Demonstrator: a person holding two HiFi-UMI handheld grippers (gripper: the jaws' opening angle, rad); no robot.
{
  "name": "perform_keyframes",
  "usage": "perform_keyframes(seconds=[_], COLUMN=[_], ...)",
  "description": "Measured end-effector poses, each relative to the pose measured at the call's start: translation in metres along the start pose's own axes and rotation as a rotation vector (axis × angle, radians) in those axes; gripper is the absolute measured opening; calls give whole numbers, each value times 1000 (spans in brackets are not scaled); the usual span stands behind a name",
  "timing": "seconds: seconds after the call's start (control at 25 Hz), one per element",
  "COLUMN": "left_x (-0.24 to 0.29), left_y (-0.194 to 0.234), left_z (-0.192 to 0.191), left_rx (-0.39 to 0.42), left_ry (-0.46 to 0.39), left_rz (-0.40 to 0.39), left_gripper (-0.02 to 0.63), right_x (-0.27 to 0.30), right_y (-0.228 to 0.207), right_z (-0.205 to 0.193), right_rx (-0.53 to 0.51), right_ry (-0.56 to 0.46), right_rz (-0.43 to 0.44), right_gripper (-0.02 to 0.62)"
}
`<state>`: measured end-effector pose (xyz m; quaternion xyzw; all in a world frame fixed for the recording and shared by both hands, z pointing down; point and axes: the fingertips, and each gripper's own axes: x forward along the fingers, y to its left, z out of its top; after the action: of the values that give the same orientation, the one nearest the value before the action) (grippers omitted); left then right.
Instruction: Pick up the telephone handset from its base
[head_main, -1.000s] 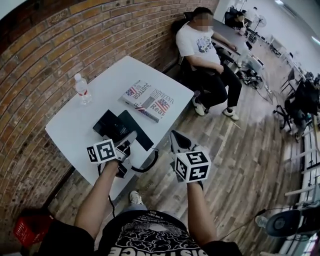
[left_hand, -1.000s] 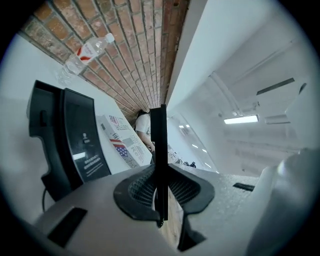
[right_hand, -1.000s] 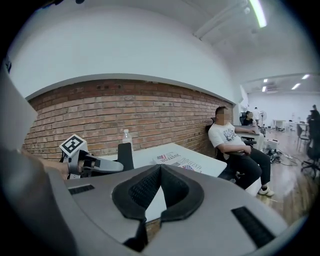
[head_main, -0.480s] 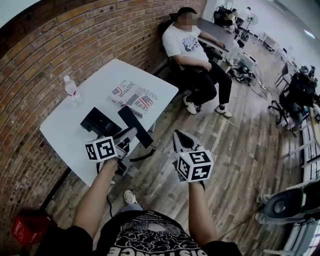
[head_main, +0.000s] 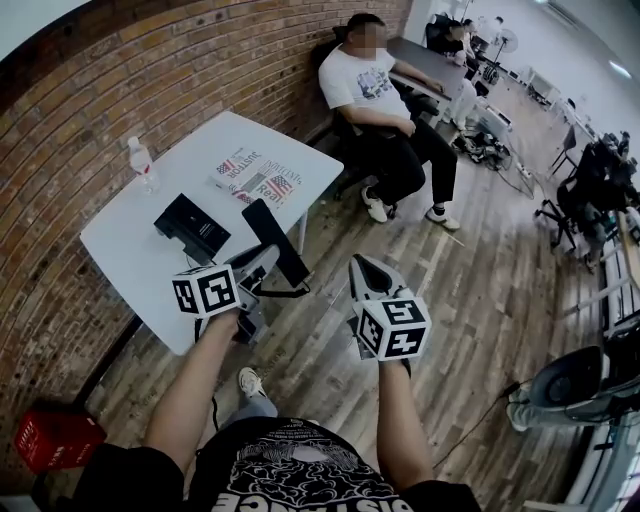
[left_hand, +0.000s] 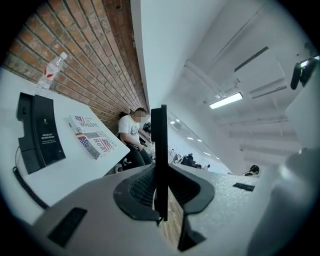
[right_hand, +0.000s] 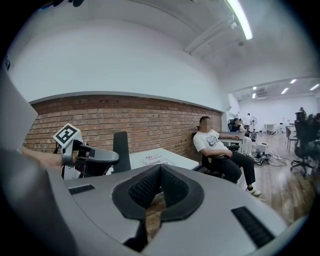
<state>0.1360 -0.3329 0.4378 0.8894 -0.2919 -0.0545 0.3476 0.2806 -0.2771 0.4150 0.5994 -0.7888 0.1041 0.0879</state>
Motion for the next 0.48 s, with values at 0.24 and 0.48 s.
perform_keyframes(seconds=[0.24,0.48], left_x=[-1,-5], left_y=[-29,-47], left_z=[-18,-29], left_rx=[53,101], left_ry=[12,22], left_rz=[-6,2], left_gripper=[71,71], right_x=[-29,-53], right_y=[-6,-10], right_z=[-7,-11], right_rx=[-10,-3], right_ry=[-11,-27], right_rz=[-20,-40], right_gripper=[-2,0])
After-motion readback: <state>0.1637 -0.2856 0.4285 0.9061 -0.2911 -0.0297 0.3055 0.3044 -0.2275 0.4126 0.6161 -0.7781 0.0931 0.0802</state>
